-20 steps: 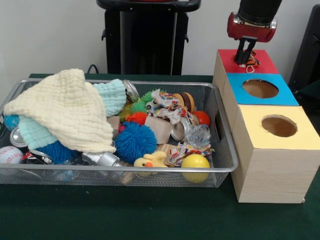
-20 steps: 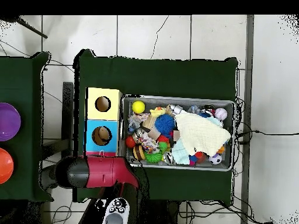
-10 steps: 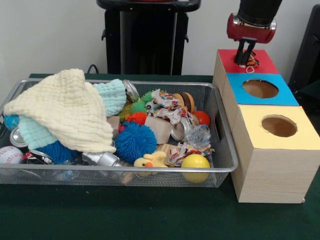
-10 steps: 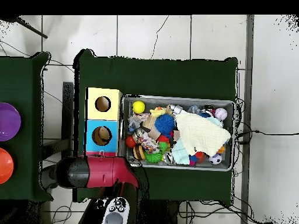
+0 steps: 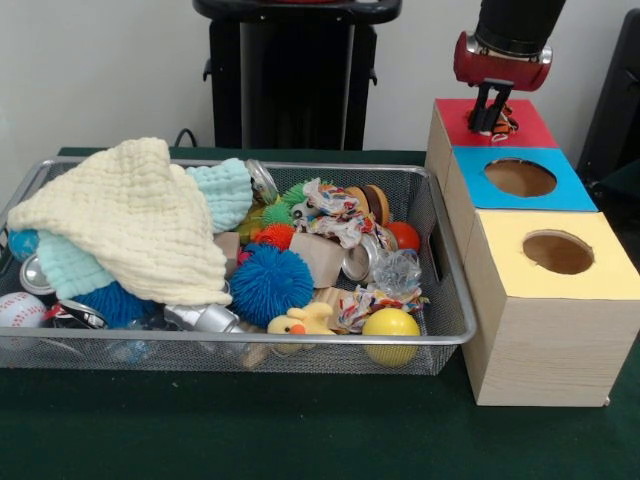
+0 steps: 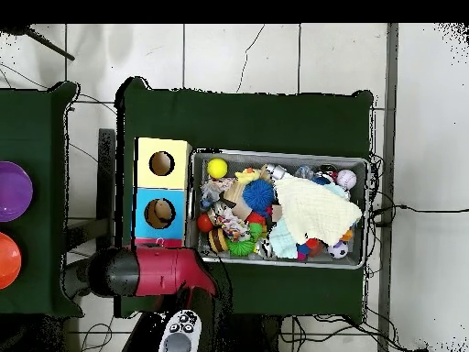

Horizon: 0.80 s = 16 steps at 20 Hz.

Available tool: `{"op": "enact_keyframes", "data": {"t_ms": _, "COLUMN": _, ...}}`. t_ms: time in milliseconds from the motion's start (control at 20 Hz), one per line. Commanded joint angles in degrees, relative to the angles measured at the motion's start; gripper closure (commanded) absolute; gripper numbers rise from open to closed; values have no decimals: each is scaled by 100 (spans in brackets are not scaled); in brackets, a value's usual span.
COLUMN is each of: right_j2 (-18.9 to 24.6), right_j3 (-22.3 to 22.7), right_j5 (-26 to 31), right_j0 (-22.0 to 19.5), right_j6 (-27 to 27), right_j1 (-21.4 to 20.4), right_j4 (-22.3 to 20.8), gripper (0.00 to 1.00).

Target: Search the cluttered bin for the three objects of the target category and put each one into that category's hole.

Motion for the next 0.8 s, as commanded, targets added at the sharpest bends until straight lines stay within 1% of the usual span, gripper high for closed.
{"op": "enact_keyframes", "data": {"t_ms": 50, "right_j2": 328, "right_j3": 433, "right_j5": -944, "right_j0": -113, "right_j6": 875, "right_j1": 726, "right_j4": -250, "gripper": 100}}
{"op": "enact_keyframes", "data": {"t_ms": 350, "right_j2": 327, "right_j3": 437, "right_j5": -924, "right_j0": -120, "right_j6": 839, "right_j1": 706, "right_j4": -274, "gripper": 100}}
{"op": "enact_keyframes", "data": {"t_ms": 600, "right_j2": 260, "right_j3": 343, "right_j5": -399, "right_j0": -98, "right_j6": 780, "right_j1": 528, "right_j4": -234, "gripper": 100}}
{"op": "enact_keyframes", "data": {"t_ms": 650, "right_j2": 262, "right_j3": 351, "right_j5": -441, "right_j0": -106, "right_j6": 789, "right_j1": 547, "right_j4": -233, "gripper": 100}}
{"op": "enact_keyframes", "data": {"t_ms": 800, "right_j2": 179, "right_j3": 381, "right_j5": -835, "right_j0": -16, "right_j6": 912, "right_j1": 735, "right_j4": -317, "gripper": 100}}
